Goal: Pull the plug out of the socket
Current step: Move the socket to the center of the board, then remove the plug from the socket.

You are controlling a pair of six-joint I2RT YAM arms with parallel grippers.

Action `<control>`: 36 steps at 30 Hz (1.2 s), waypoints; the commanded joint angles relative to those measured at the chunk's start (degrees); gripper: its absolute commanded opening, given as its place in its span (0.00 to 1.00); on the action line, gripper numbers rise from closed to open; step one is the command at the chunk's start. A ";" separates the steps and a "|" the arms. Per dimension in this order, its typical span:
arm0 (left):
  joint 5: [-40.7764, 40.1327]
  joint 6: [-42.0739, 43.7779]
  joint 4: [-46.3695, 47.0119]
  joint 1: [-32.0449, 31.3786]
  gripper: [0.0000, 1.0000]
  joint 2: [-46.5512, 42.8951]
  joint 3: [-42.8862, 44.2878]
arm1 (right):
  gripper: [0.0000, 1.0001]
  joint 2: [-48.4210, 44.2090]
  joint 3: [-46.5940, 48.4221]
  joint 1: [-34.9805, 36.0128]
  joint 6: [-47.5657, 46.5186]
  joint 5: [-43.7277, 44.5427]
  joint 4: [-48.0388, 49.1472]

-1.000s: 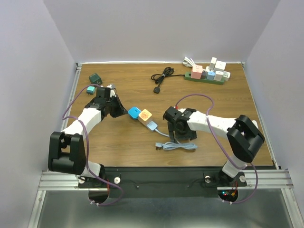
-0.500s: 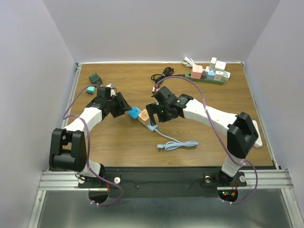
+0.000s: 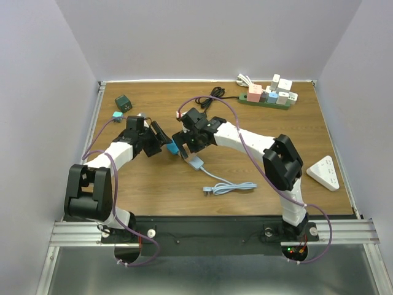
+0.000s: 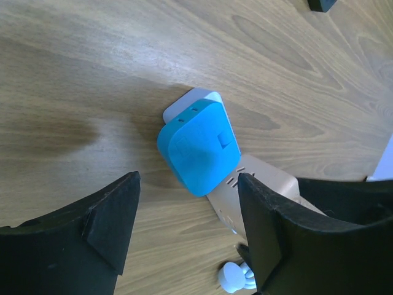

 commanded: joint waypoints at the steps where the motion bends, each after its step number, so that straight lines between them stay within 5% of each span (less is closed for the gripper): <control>1: 1.45 -2.70 4.24 -0.13 0.75 0.54 -1.22 | 0.89 2.78 2.76 0.49 -1.44 -1.32 1.98; 3: 2.68 -2.88 5.03 -0.13 0.74 1.15 -1.30 | 0.77 4.36 2.68 0.49 -1.00 -1.58 2.60; 4: 2.85 -3.05 5.29 -0.21 0.73 1.24 -1.30 | 0.62 4.88 2.68 0.49 -0.65 -3.06 2.78; 10: 3.73 -3.14 6.43 -1.00 0.71 3.00 -0.86 | 0.10 3.67 0.31 0.49 1.64 -4.74 5.75; 12: 3.56 -3.23 6.87 -2.14 0.70 3.44 -0.43 | 0.00 2.35 -1.18 0.49 1.82 -5.10 6.29; 21: 0.92 -2.44 7.49 -4.87 0.61 10.56 1.51 | 0.00 1.02 -3.12 0.49 2.26 -5.63 6.29; 28: -0.13 -0.51 4.16 -4.87 0.24 7.93 5.89 | 0.00 -0.21 -5.58 0.49 1.82 -0.81 6.12; 36: -1.89 1.60 -0.68 -4.61 0.00 7.22 9.41 | 0.00 0.23 -8.05 0.49 1.03 1.32 6.03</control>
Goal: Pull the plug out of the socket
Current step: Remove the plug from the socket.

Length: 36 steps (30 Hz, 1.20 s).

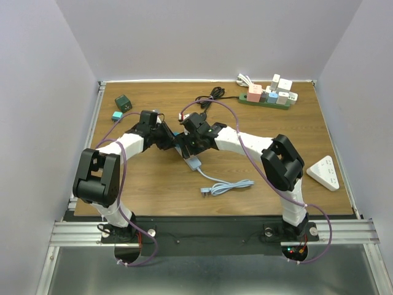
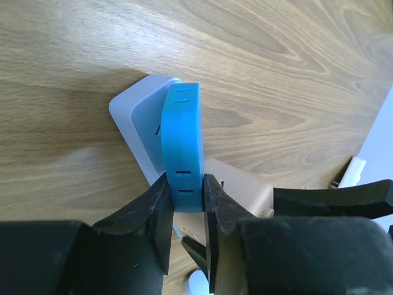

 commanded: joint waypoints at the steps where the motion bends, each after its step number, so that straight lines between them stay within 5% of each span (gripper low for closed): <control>1: -3.64 5.45 -2.34 0.94 0.00 -1.76 2.93 | 0.00 -0.18 -1.77 0.53 -1.81 1.51 -3.24; 14: -1.17 4.40 -5.95 0.94 0.00 -3.69 14.44 | 0.01 7.55 1.22 0.97 -2.61 3.45 -10.01; 36: 3.31 -0.09 -7.26 1.56 0.00 -9.76 17.52 | 0.00 18.53 6.84 0.97 -1.20 0.99 -14.22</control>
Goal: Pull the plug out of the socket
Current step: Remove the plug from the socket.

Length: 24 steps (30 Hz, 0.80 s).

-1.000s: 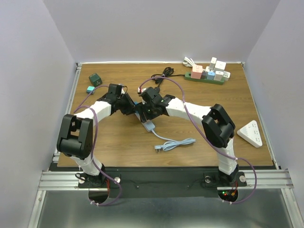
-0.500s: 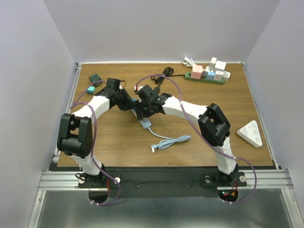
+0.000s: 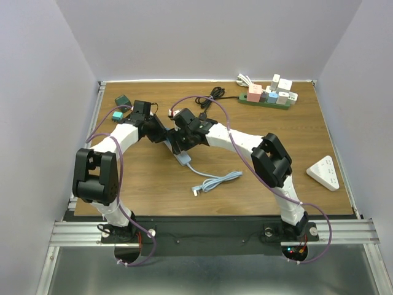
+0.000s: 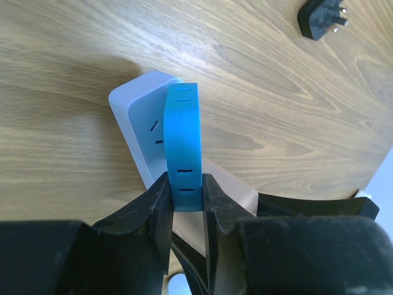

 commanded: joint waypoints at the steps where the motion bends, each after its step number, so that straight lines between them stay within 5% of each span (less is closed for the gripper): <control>1: 7.66 -0.79 6.39 -1.39 0.00 -10.44 7.72 | 0.00 10.67 -4.04 0.23 -0.04 1.47 -13.06; 14: 7.66 -0.44 5.96 -1.48 0.00 -7.19 10.02 | 0.00 9.89 -3.60 0.23 0.22 3.30 -16.41; 24: 9.94 -0.87 12.62 -1.39 0.00 -5.87 -3.87 | 0.00 -4.62 -10.90 0.14 -5.92 16.49 -22.37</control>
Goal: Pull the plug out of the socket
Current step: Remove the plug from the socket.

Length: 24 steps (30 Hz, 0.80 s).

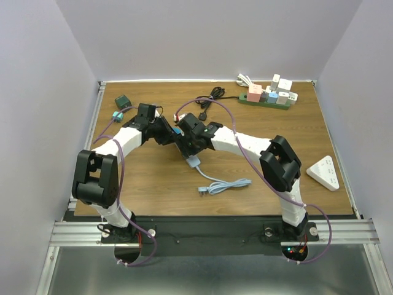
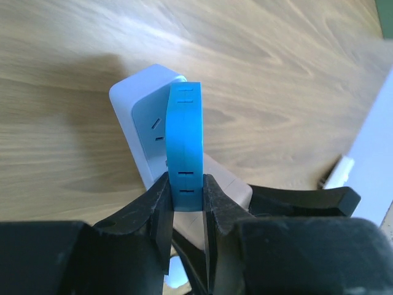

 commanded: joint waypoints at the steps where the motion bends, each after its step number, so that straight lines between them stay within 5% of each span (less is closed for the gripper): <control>1: 5.18 -0.92 10.27 0.33 0.00 -4.43 -2.78 | 0.00 1.61 -4.23 -0.41 -5.23 12.16 -21.07; 13: 7.38 -3.64 14.14 -1.60 0.00 -2.14 2.49 | 0.00 10.48 -0.28 -0.23 -6.64 5.24 -26.18; 18: 9.83 -8.73 25.29 -1.77 0.00 -5.03 -1.02 | 0.01 13.38 0.51 -0.14 -6.55 0.84 -25.65; 24: 8.36 -9.54 26.82 -1.95 0.00 -6.62 -2.18 | 0.01 14.61 0.60 -0.14 -5.76 -1.53 -24.77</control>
